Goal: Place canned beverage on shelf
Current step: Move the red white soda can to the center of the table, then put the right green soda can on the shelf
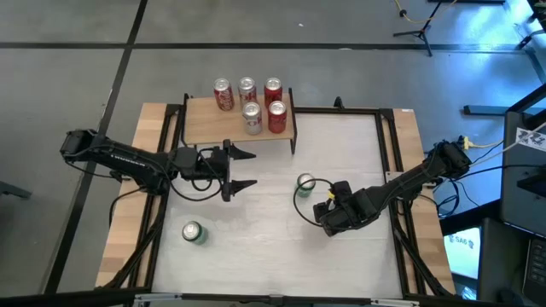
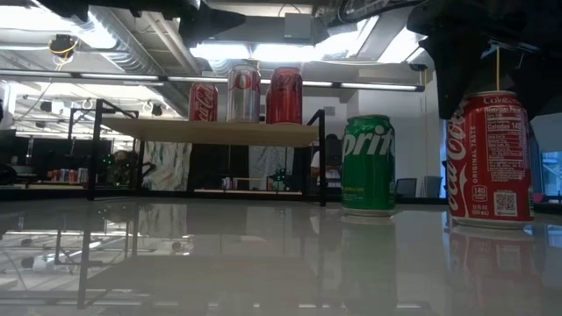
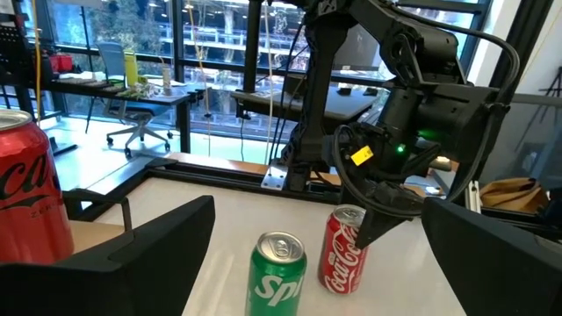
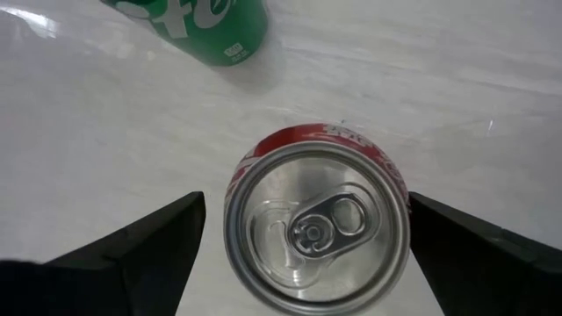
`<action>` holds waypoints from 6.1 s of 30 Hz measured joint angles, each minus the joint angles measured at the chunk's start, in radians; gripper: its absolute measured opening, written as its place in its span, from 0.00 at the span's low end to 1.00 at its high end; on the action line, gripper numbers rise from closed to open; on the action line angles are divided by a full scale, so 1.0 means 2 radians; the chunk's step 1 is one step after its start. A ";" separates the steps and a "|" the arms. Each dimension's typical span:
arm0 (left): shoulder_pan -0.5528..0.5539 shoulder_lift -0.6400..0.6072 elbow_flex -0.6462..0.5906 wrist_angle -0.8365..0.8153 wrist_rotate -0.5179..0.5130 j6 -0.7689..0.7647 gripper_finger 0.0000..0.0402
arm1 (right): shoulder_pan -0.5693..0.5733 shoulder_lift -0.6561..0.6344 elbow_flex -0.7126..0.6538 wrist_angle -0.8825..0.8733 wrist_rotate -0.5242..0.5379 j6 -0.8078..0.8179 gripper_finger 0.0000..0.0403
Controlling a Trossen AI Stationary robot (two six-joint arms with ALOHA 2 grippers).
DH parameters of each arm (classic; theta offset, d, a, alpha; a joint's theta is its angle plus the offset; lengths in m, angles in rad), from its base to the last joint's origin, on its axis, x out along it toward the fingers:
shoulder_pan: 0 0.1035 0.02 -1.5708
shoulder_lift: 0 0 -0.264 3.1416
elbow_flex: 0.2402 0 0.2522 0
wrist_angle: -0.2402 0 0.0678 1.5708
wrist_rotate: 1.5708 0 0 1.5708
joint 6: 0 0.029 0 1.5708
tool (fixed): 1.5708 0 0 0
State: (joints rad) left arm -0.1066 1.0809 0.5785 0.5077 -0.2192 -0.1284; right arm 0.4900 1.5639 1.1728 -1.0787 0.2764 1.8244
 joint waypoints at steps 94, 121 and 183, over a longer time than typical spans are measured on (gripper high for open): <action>0.001 0.013 0.000 0.000 0.000 0.028 0.99 | -0.137 0.018 0.001 0.161 -0.253 -0.915 0.73; 0.001 0.013 0.000 0.001 -0.004 0.025 0.99 | -0.137 0.018 -0.001 0.159 -0.253 -0.914 0.91; 0.001 0.013 0.000 0.004 -0.029 0.000 0.99 | -0.180 -0.090 -0.134 0.312 -0.024 -0.681 0.91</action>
State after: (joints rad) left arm -0.1055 1.1072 0.5789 0.5163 -0.2764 -0.1287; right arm 0.1303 1.3841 0.9042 -0.4545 0.2281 0.4620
